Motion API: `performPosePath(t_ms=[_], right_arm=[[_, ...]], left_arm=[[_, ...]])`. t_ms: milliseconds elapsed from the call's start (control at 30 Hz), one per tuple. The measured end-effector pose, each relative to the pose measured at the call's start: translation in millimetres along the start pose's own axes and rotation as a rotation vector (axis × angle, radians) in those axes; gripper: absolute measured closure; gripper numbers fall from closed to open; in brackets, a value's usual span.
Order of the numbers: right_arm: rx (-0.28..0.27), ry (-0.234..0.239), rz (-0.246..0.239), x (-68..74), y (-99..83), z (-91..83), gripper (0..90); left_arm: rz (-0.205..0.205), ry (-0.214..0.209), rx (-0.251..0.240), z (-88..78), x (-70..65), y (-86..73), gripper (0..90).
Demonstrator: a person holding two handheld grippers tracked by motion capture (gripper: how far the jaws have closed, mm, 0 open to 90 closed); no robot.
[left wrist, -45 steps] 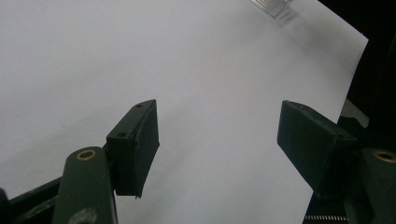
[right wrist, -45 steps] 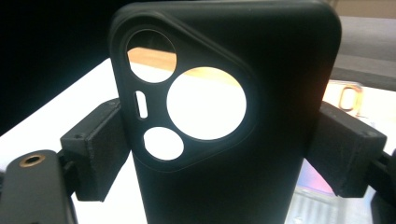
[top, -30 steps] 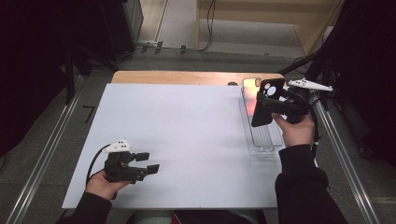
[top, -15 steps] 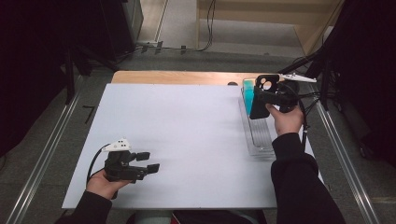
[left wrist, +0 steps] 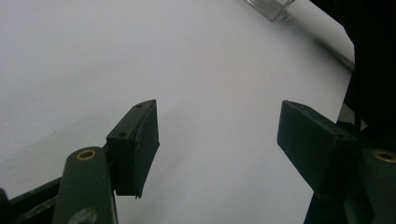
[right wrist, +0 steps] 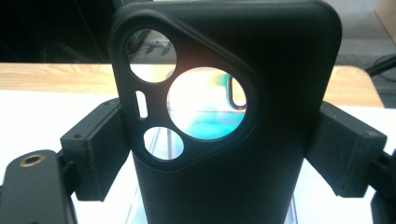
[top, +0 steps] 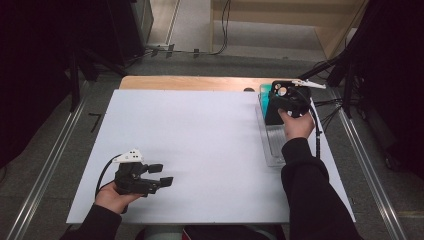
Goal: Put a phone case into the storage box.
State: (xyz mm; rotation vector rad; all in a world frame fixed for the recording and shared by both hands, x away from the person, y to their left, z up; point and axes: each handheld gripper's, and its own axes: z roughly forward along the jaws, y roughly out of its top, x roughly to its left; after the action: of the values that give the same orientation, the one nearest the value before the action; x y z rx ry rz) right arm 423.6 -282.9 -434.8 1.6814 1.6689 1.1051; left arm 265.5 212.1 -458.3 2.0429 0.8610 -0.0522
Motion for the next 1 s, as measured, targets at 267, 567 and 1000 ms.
performPosePath(t_ms=[267, 567, 1000], right_arm=[[0.013, -0.004, -0.003, -0.7, -5.4, 21.6, 12.3], [0.032, -0.02, -0.037, 7.6, 6.9, 38.5, 12.3], [0.044, -0.002, -0.029, 4.1, 13.9, 58.0, 11.0]], left_arm=[[0.001, 0.0, 0.004, 1.4, -0.3, 0.0, 30.2], [0.005, 0.001, 0.004, 1.2, -1.5, 0.3, 30.2], [0.006, -0.003, -0.005, 2.1, -0.7, 2.5, 30.2]])
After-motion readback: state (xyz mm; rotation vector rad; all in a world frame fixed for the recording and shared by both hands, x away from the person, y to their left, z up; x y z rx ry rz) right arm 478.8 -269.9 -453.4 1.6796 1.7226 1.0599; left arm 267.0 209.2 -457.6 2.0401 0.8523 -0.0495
